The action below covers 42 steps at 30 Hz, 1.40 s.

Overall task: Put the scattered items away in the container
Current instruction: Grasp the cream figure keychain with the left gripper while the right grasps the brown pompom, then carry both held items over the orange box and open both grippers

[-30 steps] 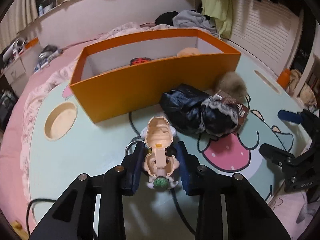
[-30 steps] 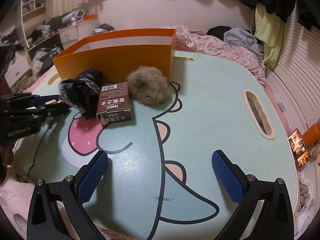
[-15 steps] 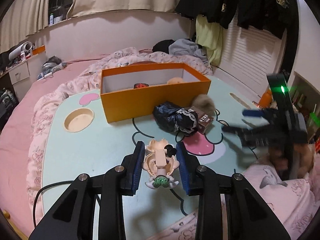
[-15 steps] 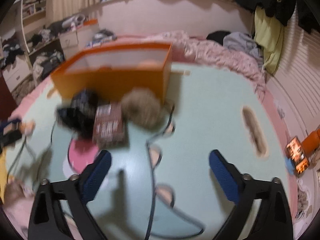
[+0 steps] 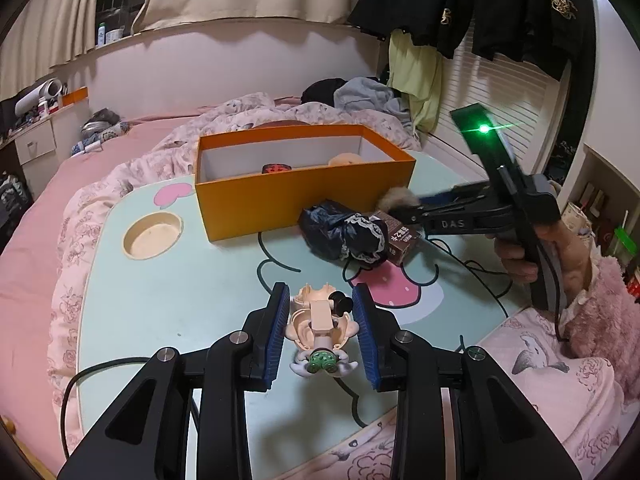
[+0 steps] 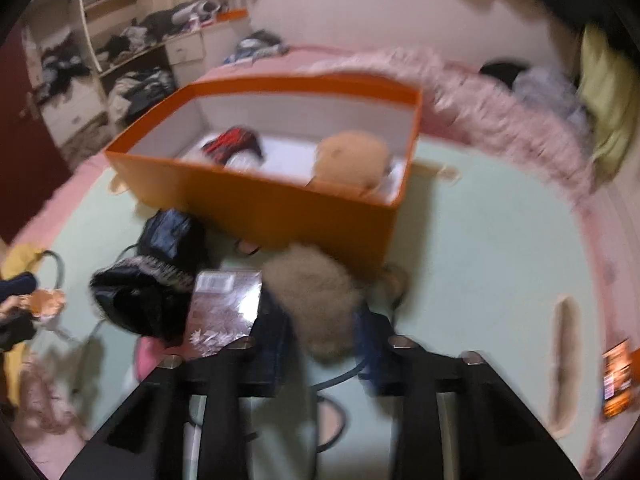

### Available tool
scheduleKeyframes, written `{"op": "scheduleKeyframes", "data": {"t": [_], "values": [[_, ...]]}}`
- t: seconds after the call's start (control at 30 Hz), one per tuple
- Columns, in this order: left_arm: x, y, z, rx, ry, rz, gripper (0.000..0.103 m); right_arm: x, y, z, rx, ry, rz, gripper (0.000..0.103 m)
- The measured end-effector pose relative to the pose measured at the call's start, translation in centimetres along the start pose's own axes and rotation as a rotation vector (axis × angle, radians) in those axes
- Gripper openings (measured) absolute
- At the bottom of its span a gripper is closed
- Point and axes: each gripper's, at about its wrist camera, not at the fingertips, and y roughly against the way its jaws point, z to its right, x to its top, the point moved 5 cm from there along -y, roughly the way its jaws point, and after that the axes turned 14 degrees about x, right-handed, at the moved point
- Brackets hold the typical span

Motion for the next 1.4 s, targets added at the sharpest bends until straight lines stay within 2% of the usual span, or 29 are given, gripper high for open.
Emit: {"op": "scheduleKeyframes", "data": {"t": [0.17, 0.3, 0.47, 0.63, 0.73, 0.9, 1.0, 1.17, 1.23, 1.3, 1.33, 1.4], "values": [[0.2, 0.2, 0.1, -0.012, 0.01, 0.007, 0.034, -1.7, 2.4, -1.9, 0.03, -0.012, 0.062, 0.025], [0.8, 0.5, 0.3, -0.026, 0.009, 0.021, 0.034, -1.7, 5.2, -3.5, 0.028, -0.006, 0.132, 0.025], [3.2, 0.9, 0.8, -0.036, -0.005, 0.059, 0.034, 0.7, 7.7, -5.4, 0.027, 0.052, 0.189, 0.025], [8.0, 0.4, 0.9, -0.031, -0.035, 0.106, 0.034, 4.2, 8.1, -5.3, -0.009, 0.072, 0.217, 0.025], [11.7, -1.1, 0.4, 0.006, -0.041, 0.114, 0.034, 6.3, 7.7, -4.8, -0.021, 0.058, 0.223, 0.025], [15.5, -5.0, -1.1, 0.054, 0.005, 0.083, 0.034, 9.1, 6.1, -3.6, -0.08, 0.044, 0.211, 0.025], [16.1, -7.8, -1.4, 0.079, 0.008, 0.043, 0.034, 9.8, 4.6, -2.5, -0.066, -0.01, 0.19, 0.025], [15.2, -12.0, -1.5, 0.097, 0.017, -0.041, 0.034, 9.8, 2.5, -0.3, -0.013, -0.123, 0.167, 0.028], [14.7, -13.5, -1.2, 0.086, 0.004, -0.078, 0.038, 9.8, 1.9, 0.6, 0.056, -0.202, 0.172, 0.033], [14.2, -14.0, -1.3, 0.122, 0.006, -0.088, 0.063, 9.6, 1.5, 1.1, 0.091, -0.243, 0.164, 0.041], [14.1, -13.7, -1.4, 0.134, 0.013, -0.073, 0.068, 9.6, 1.5, 1.4, 0.081, -0.253, 0.164, 0.047], [14.0, -12.6, -1.6, 0.128, 0.027, -0.016, 0.075, 9.4, 1.9, 1.4, 0.062, -0.253, 0.174, 0.049]]}}
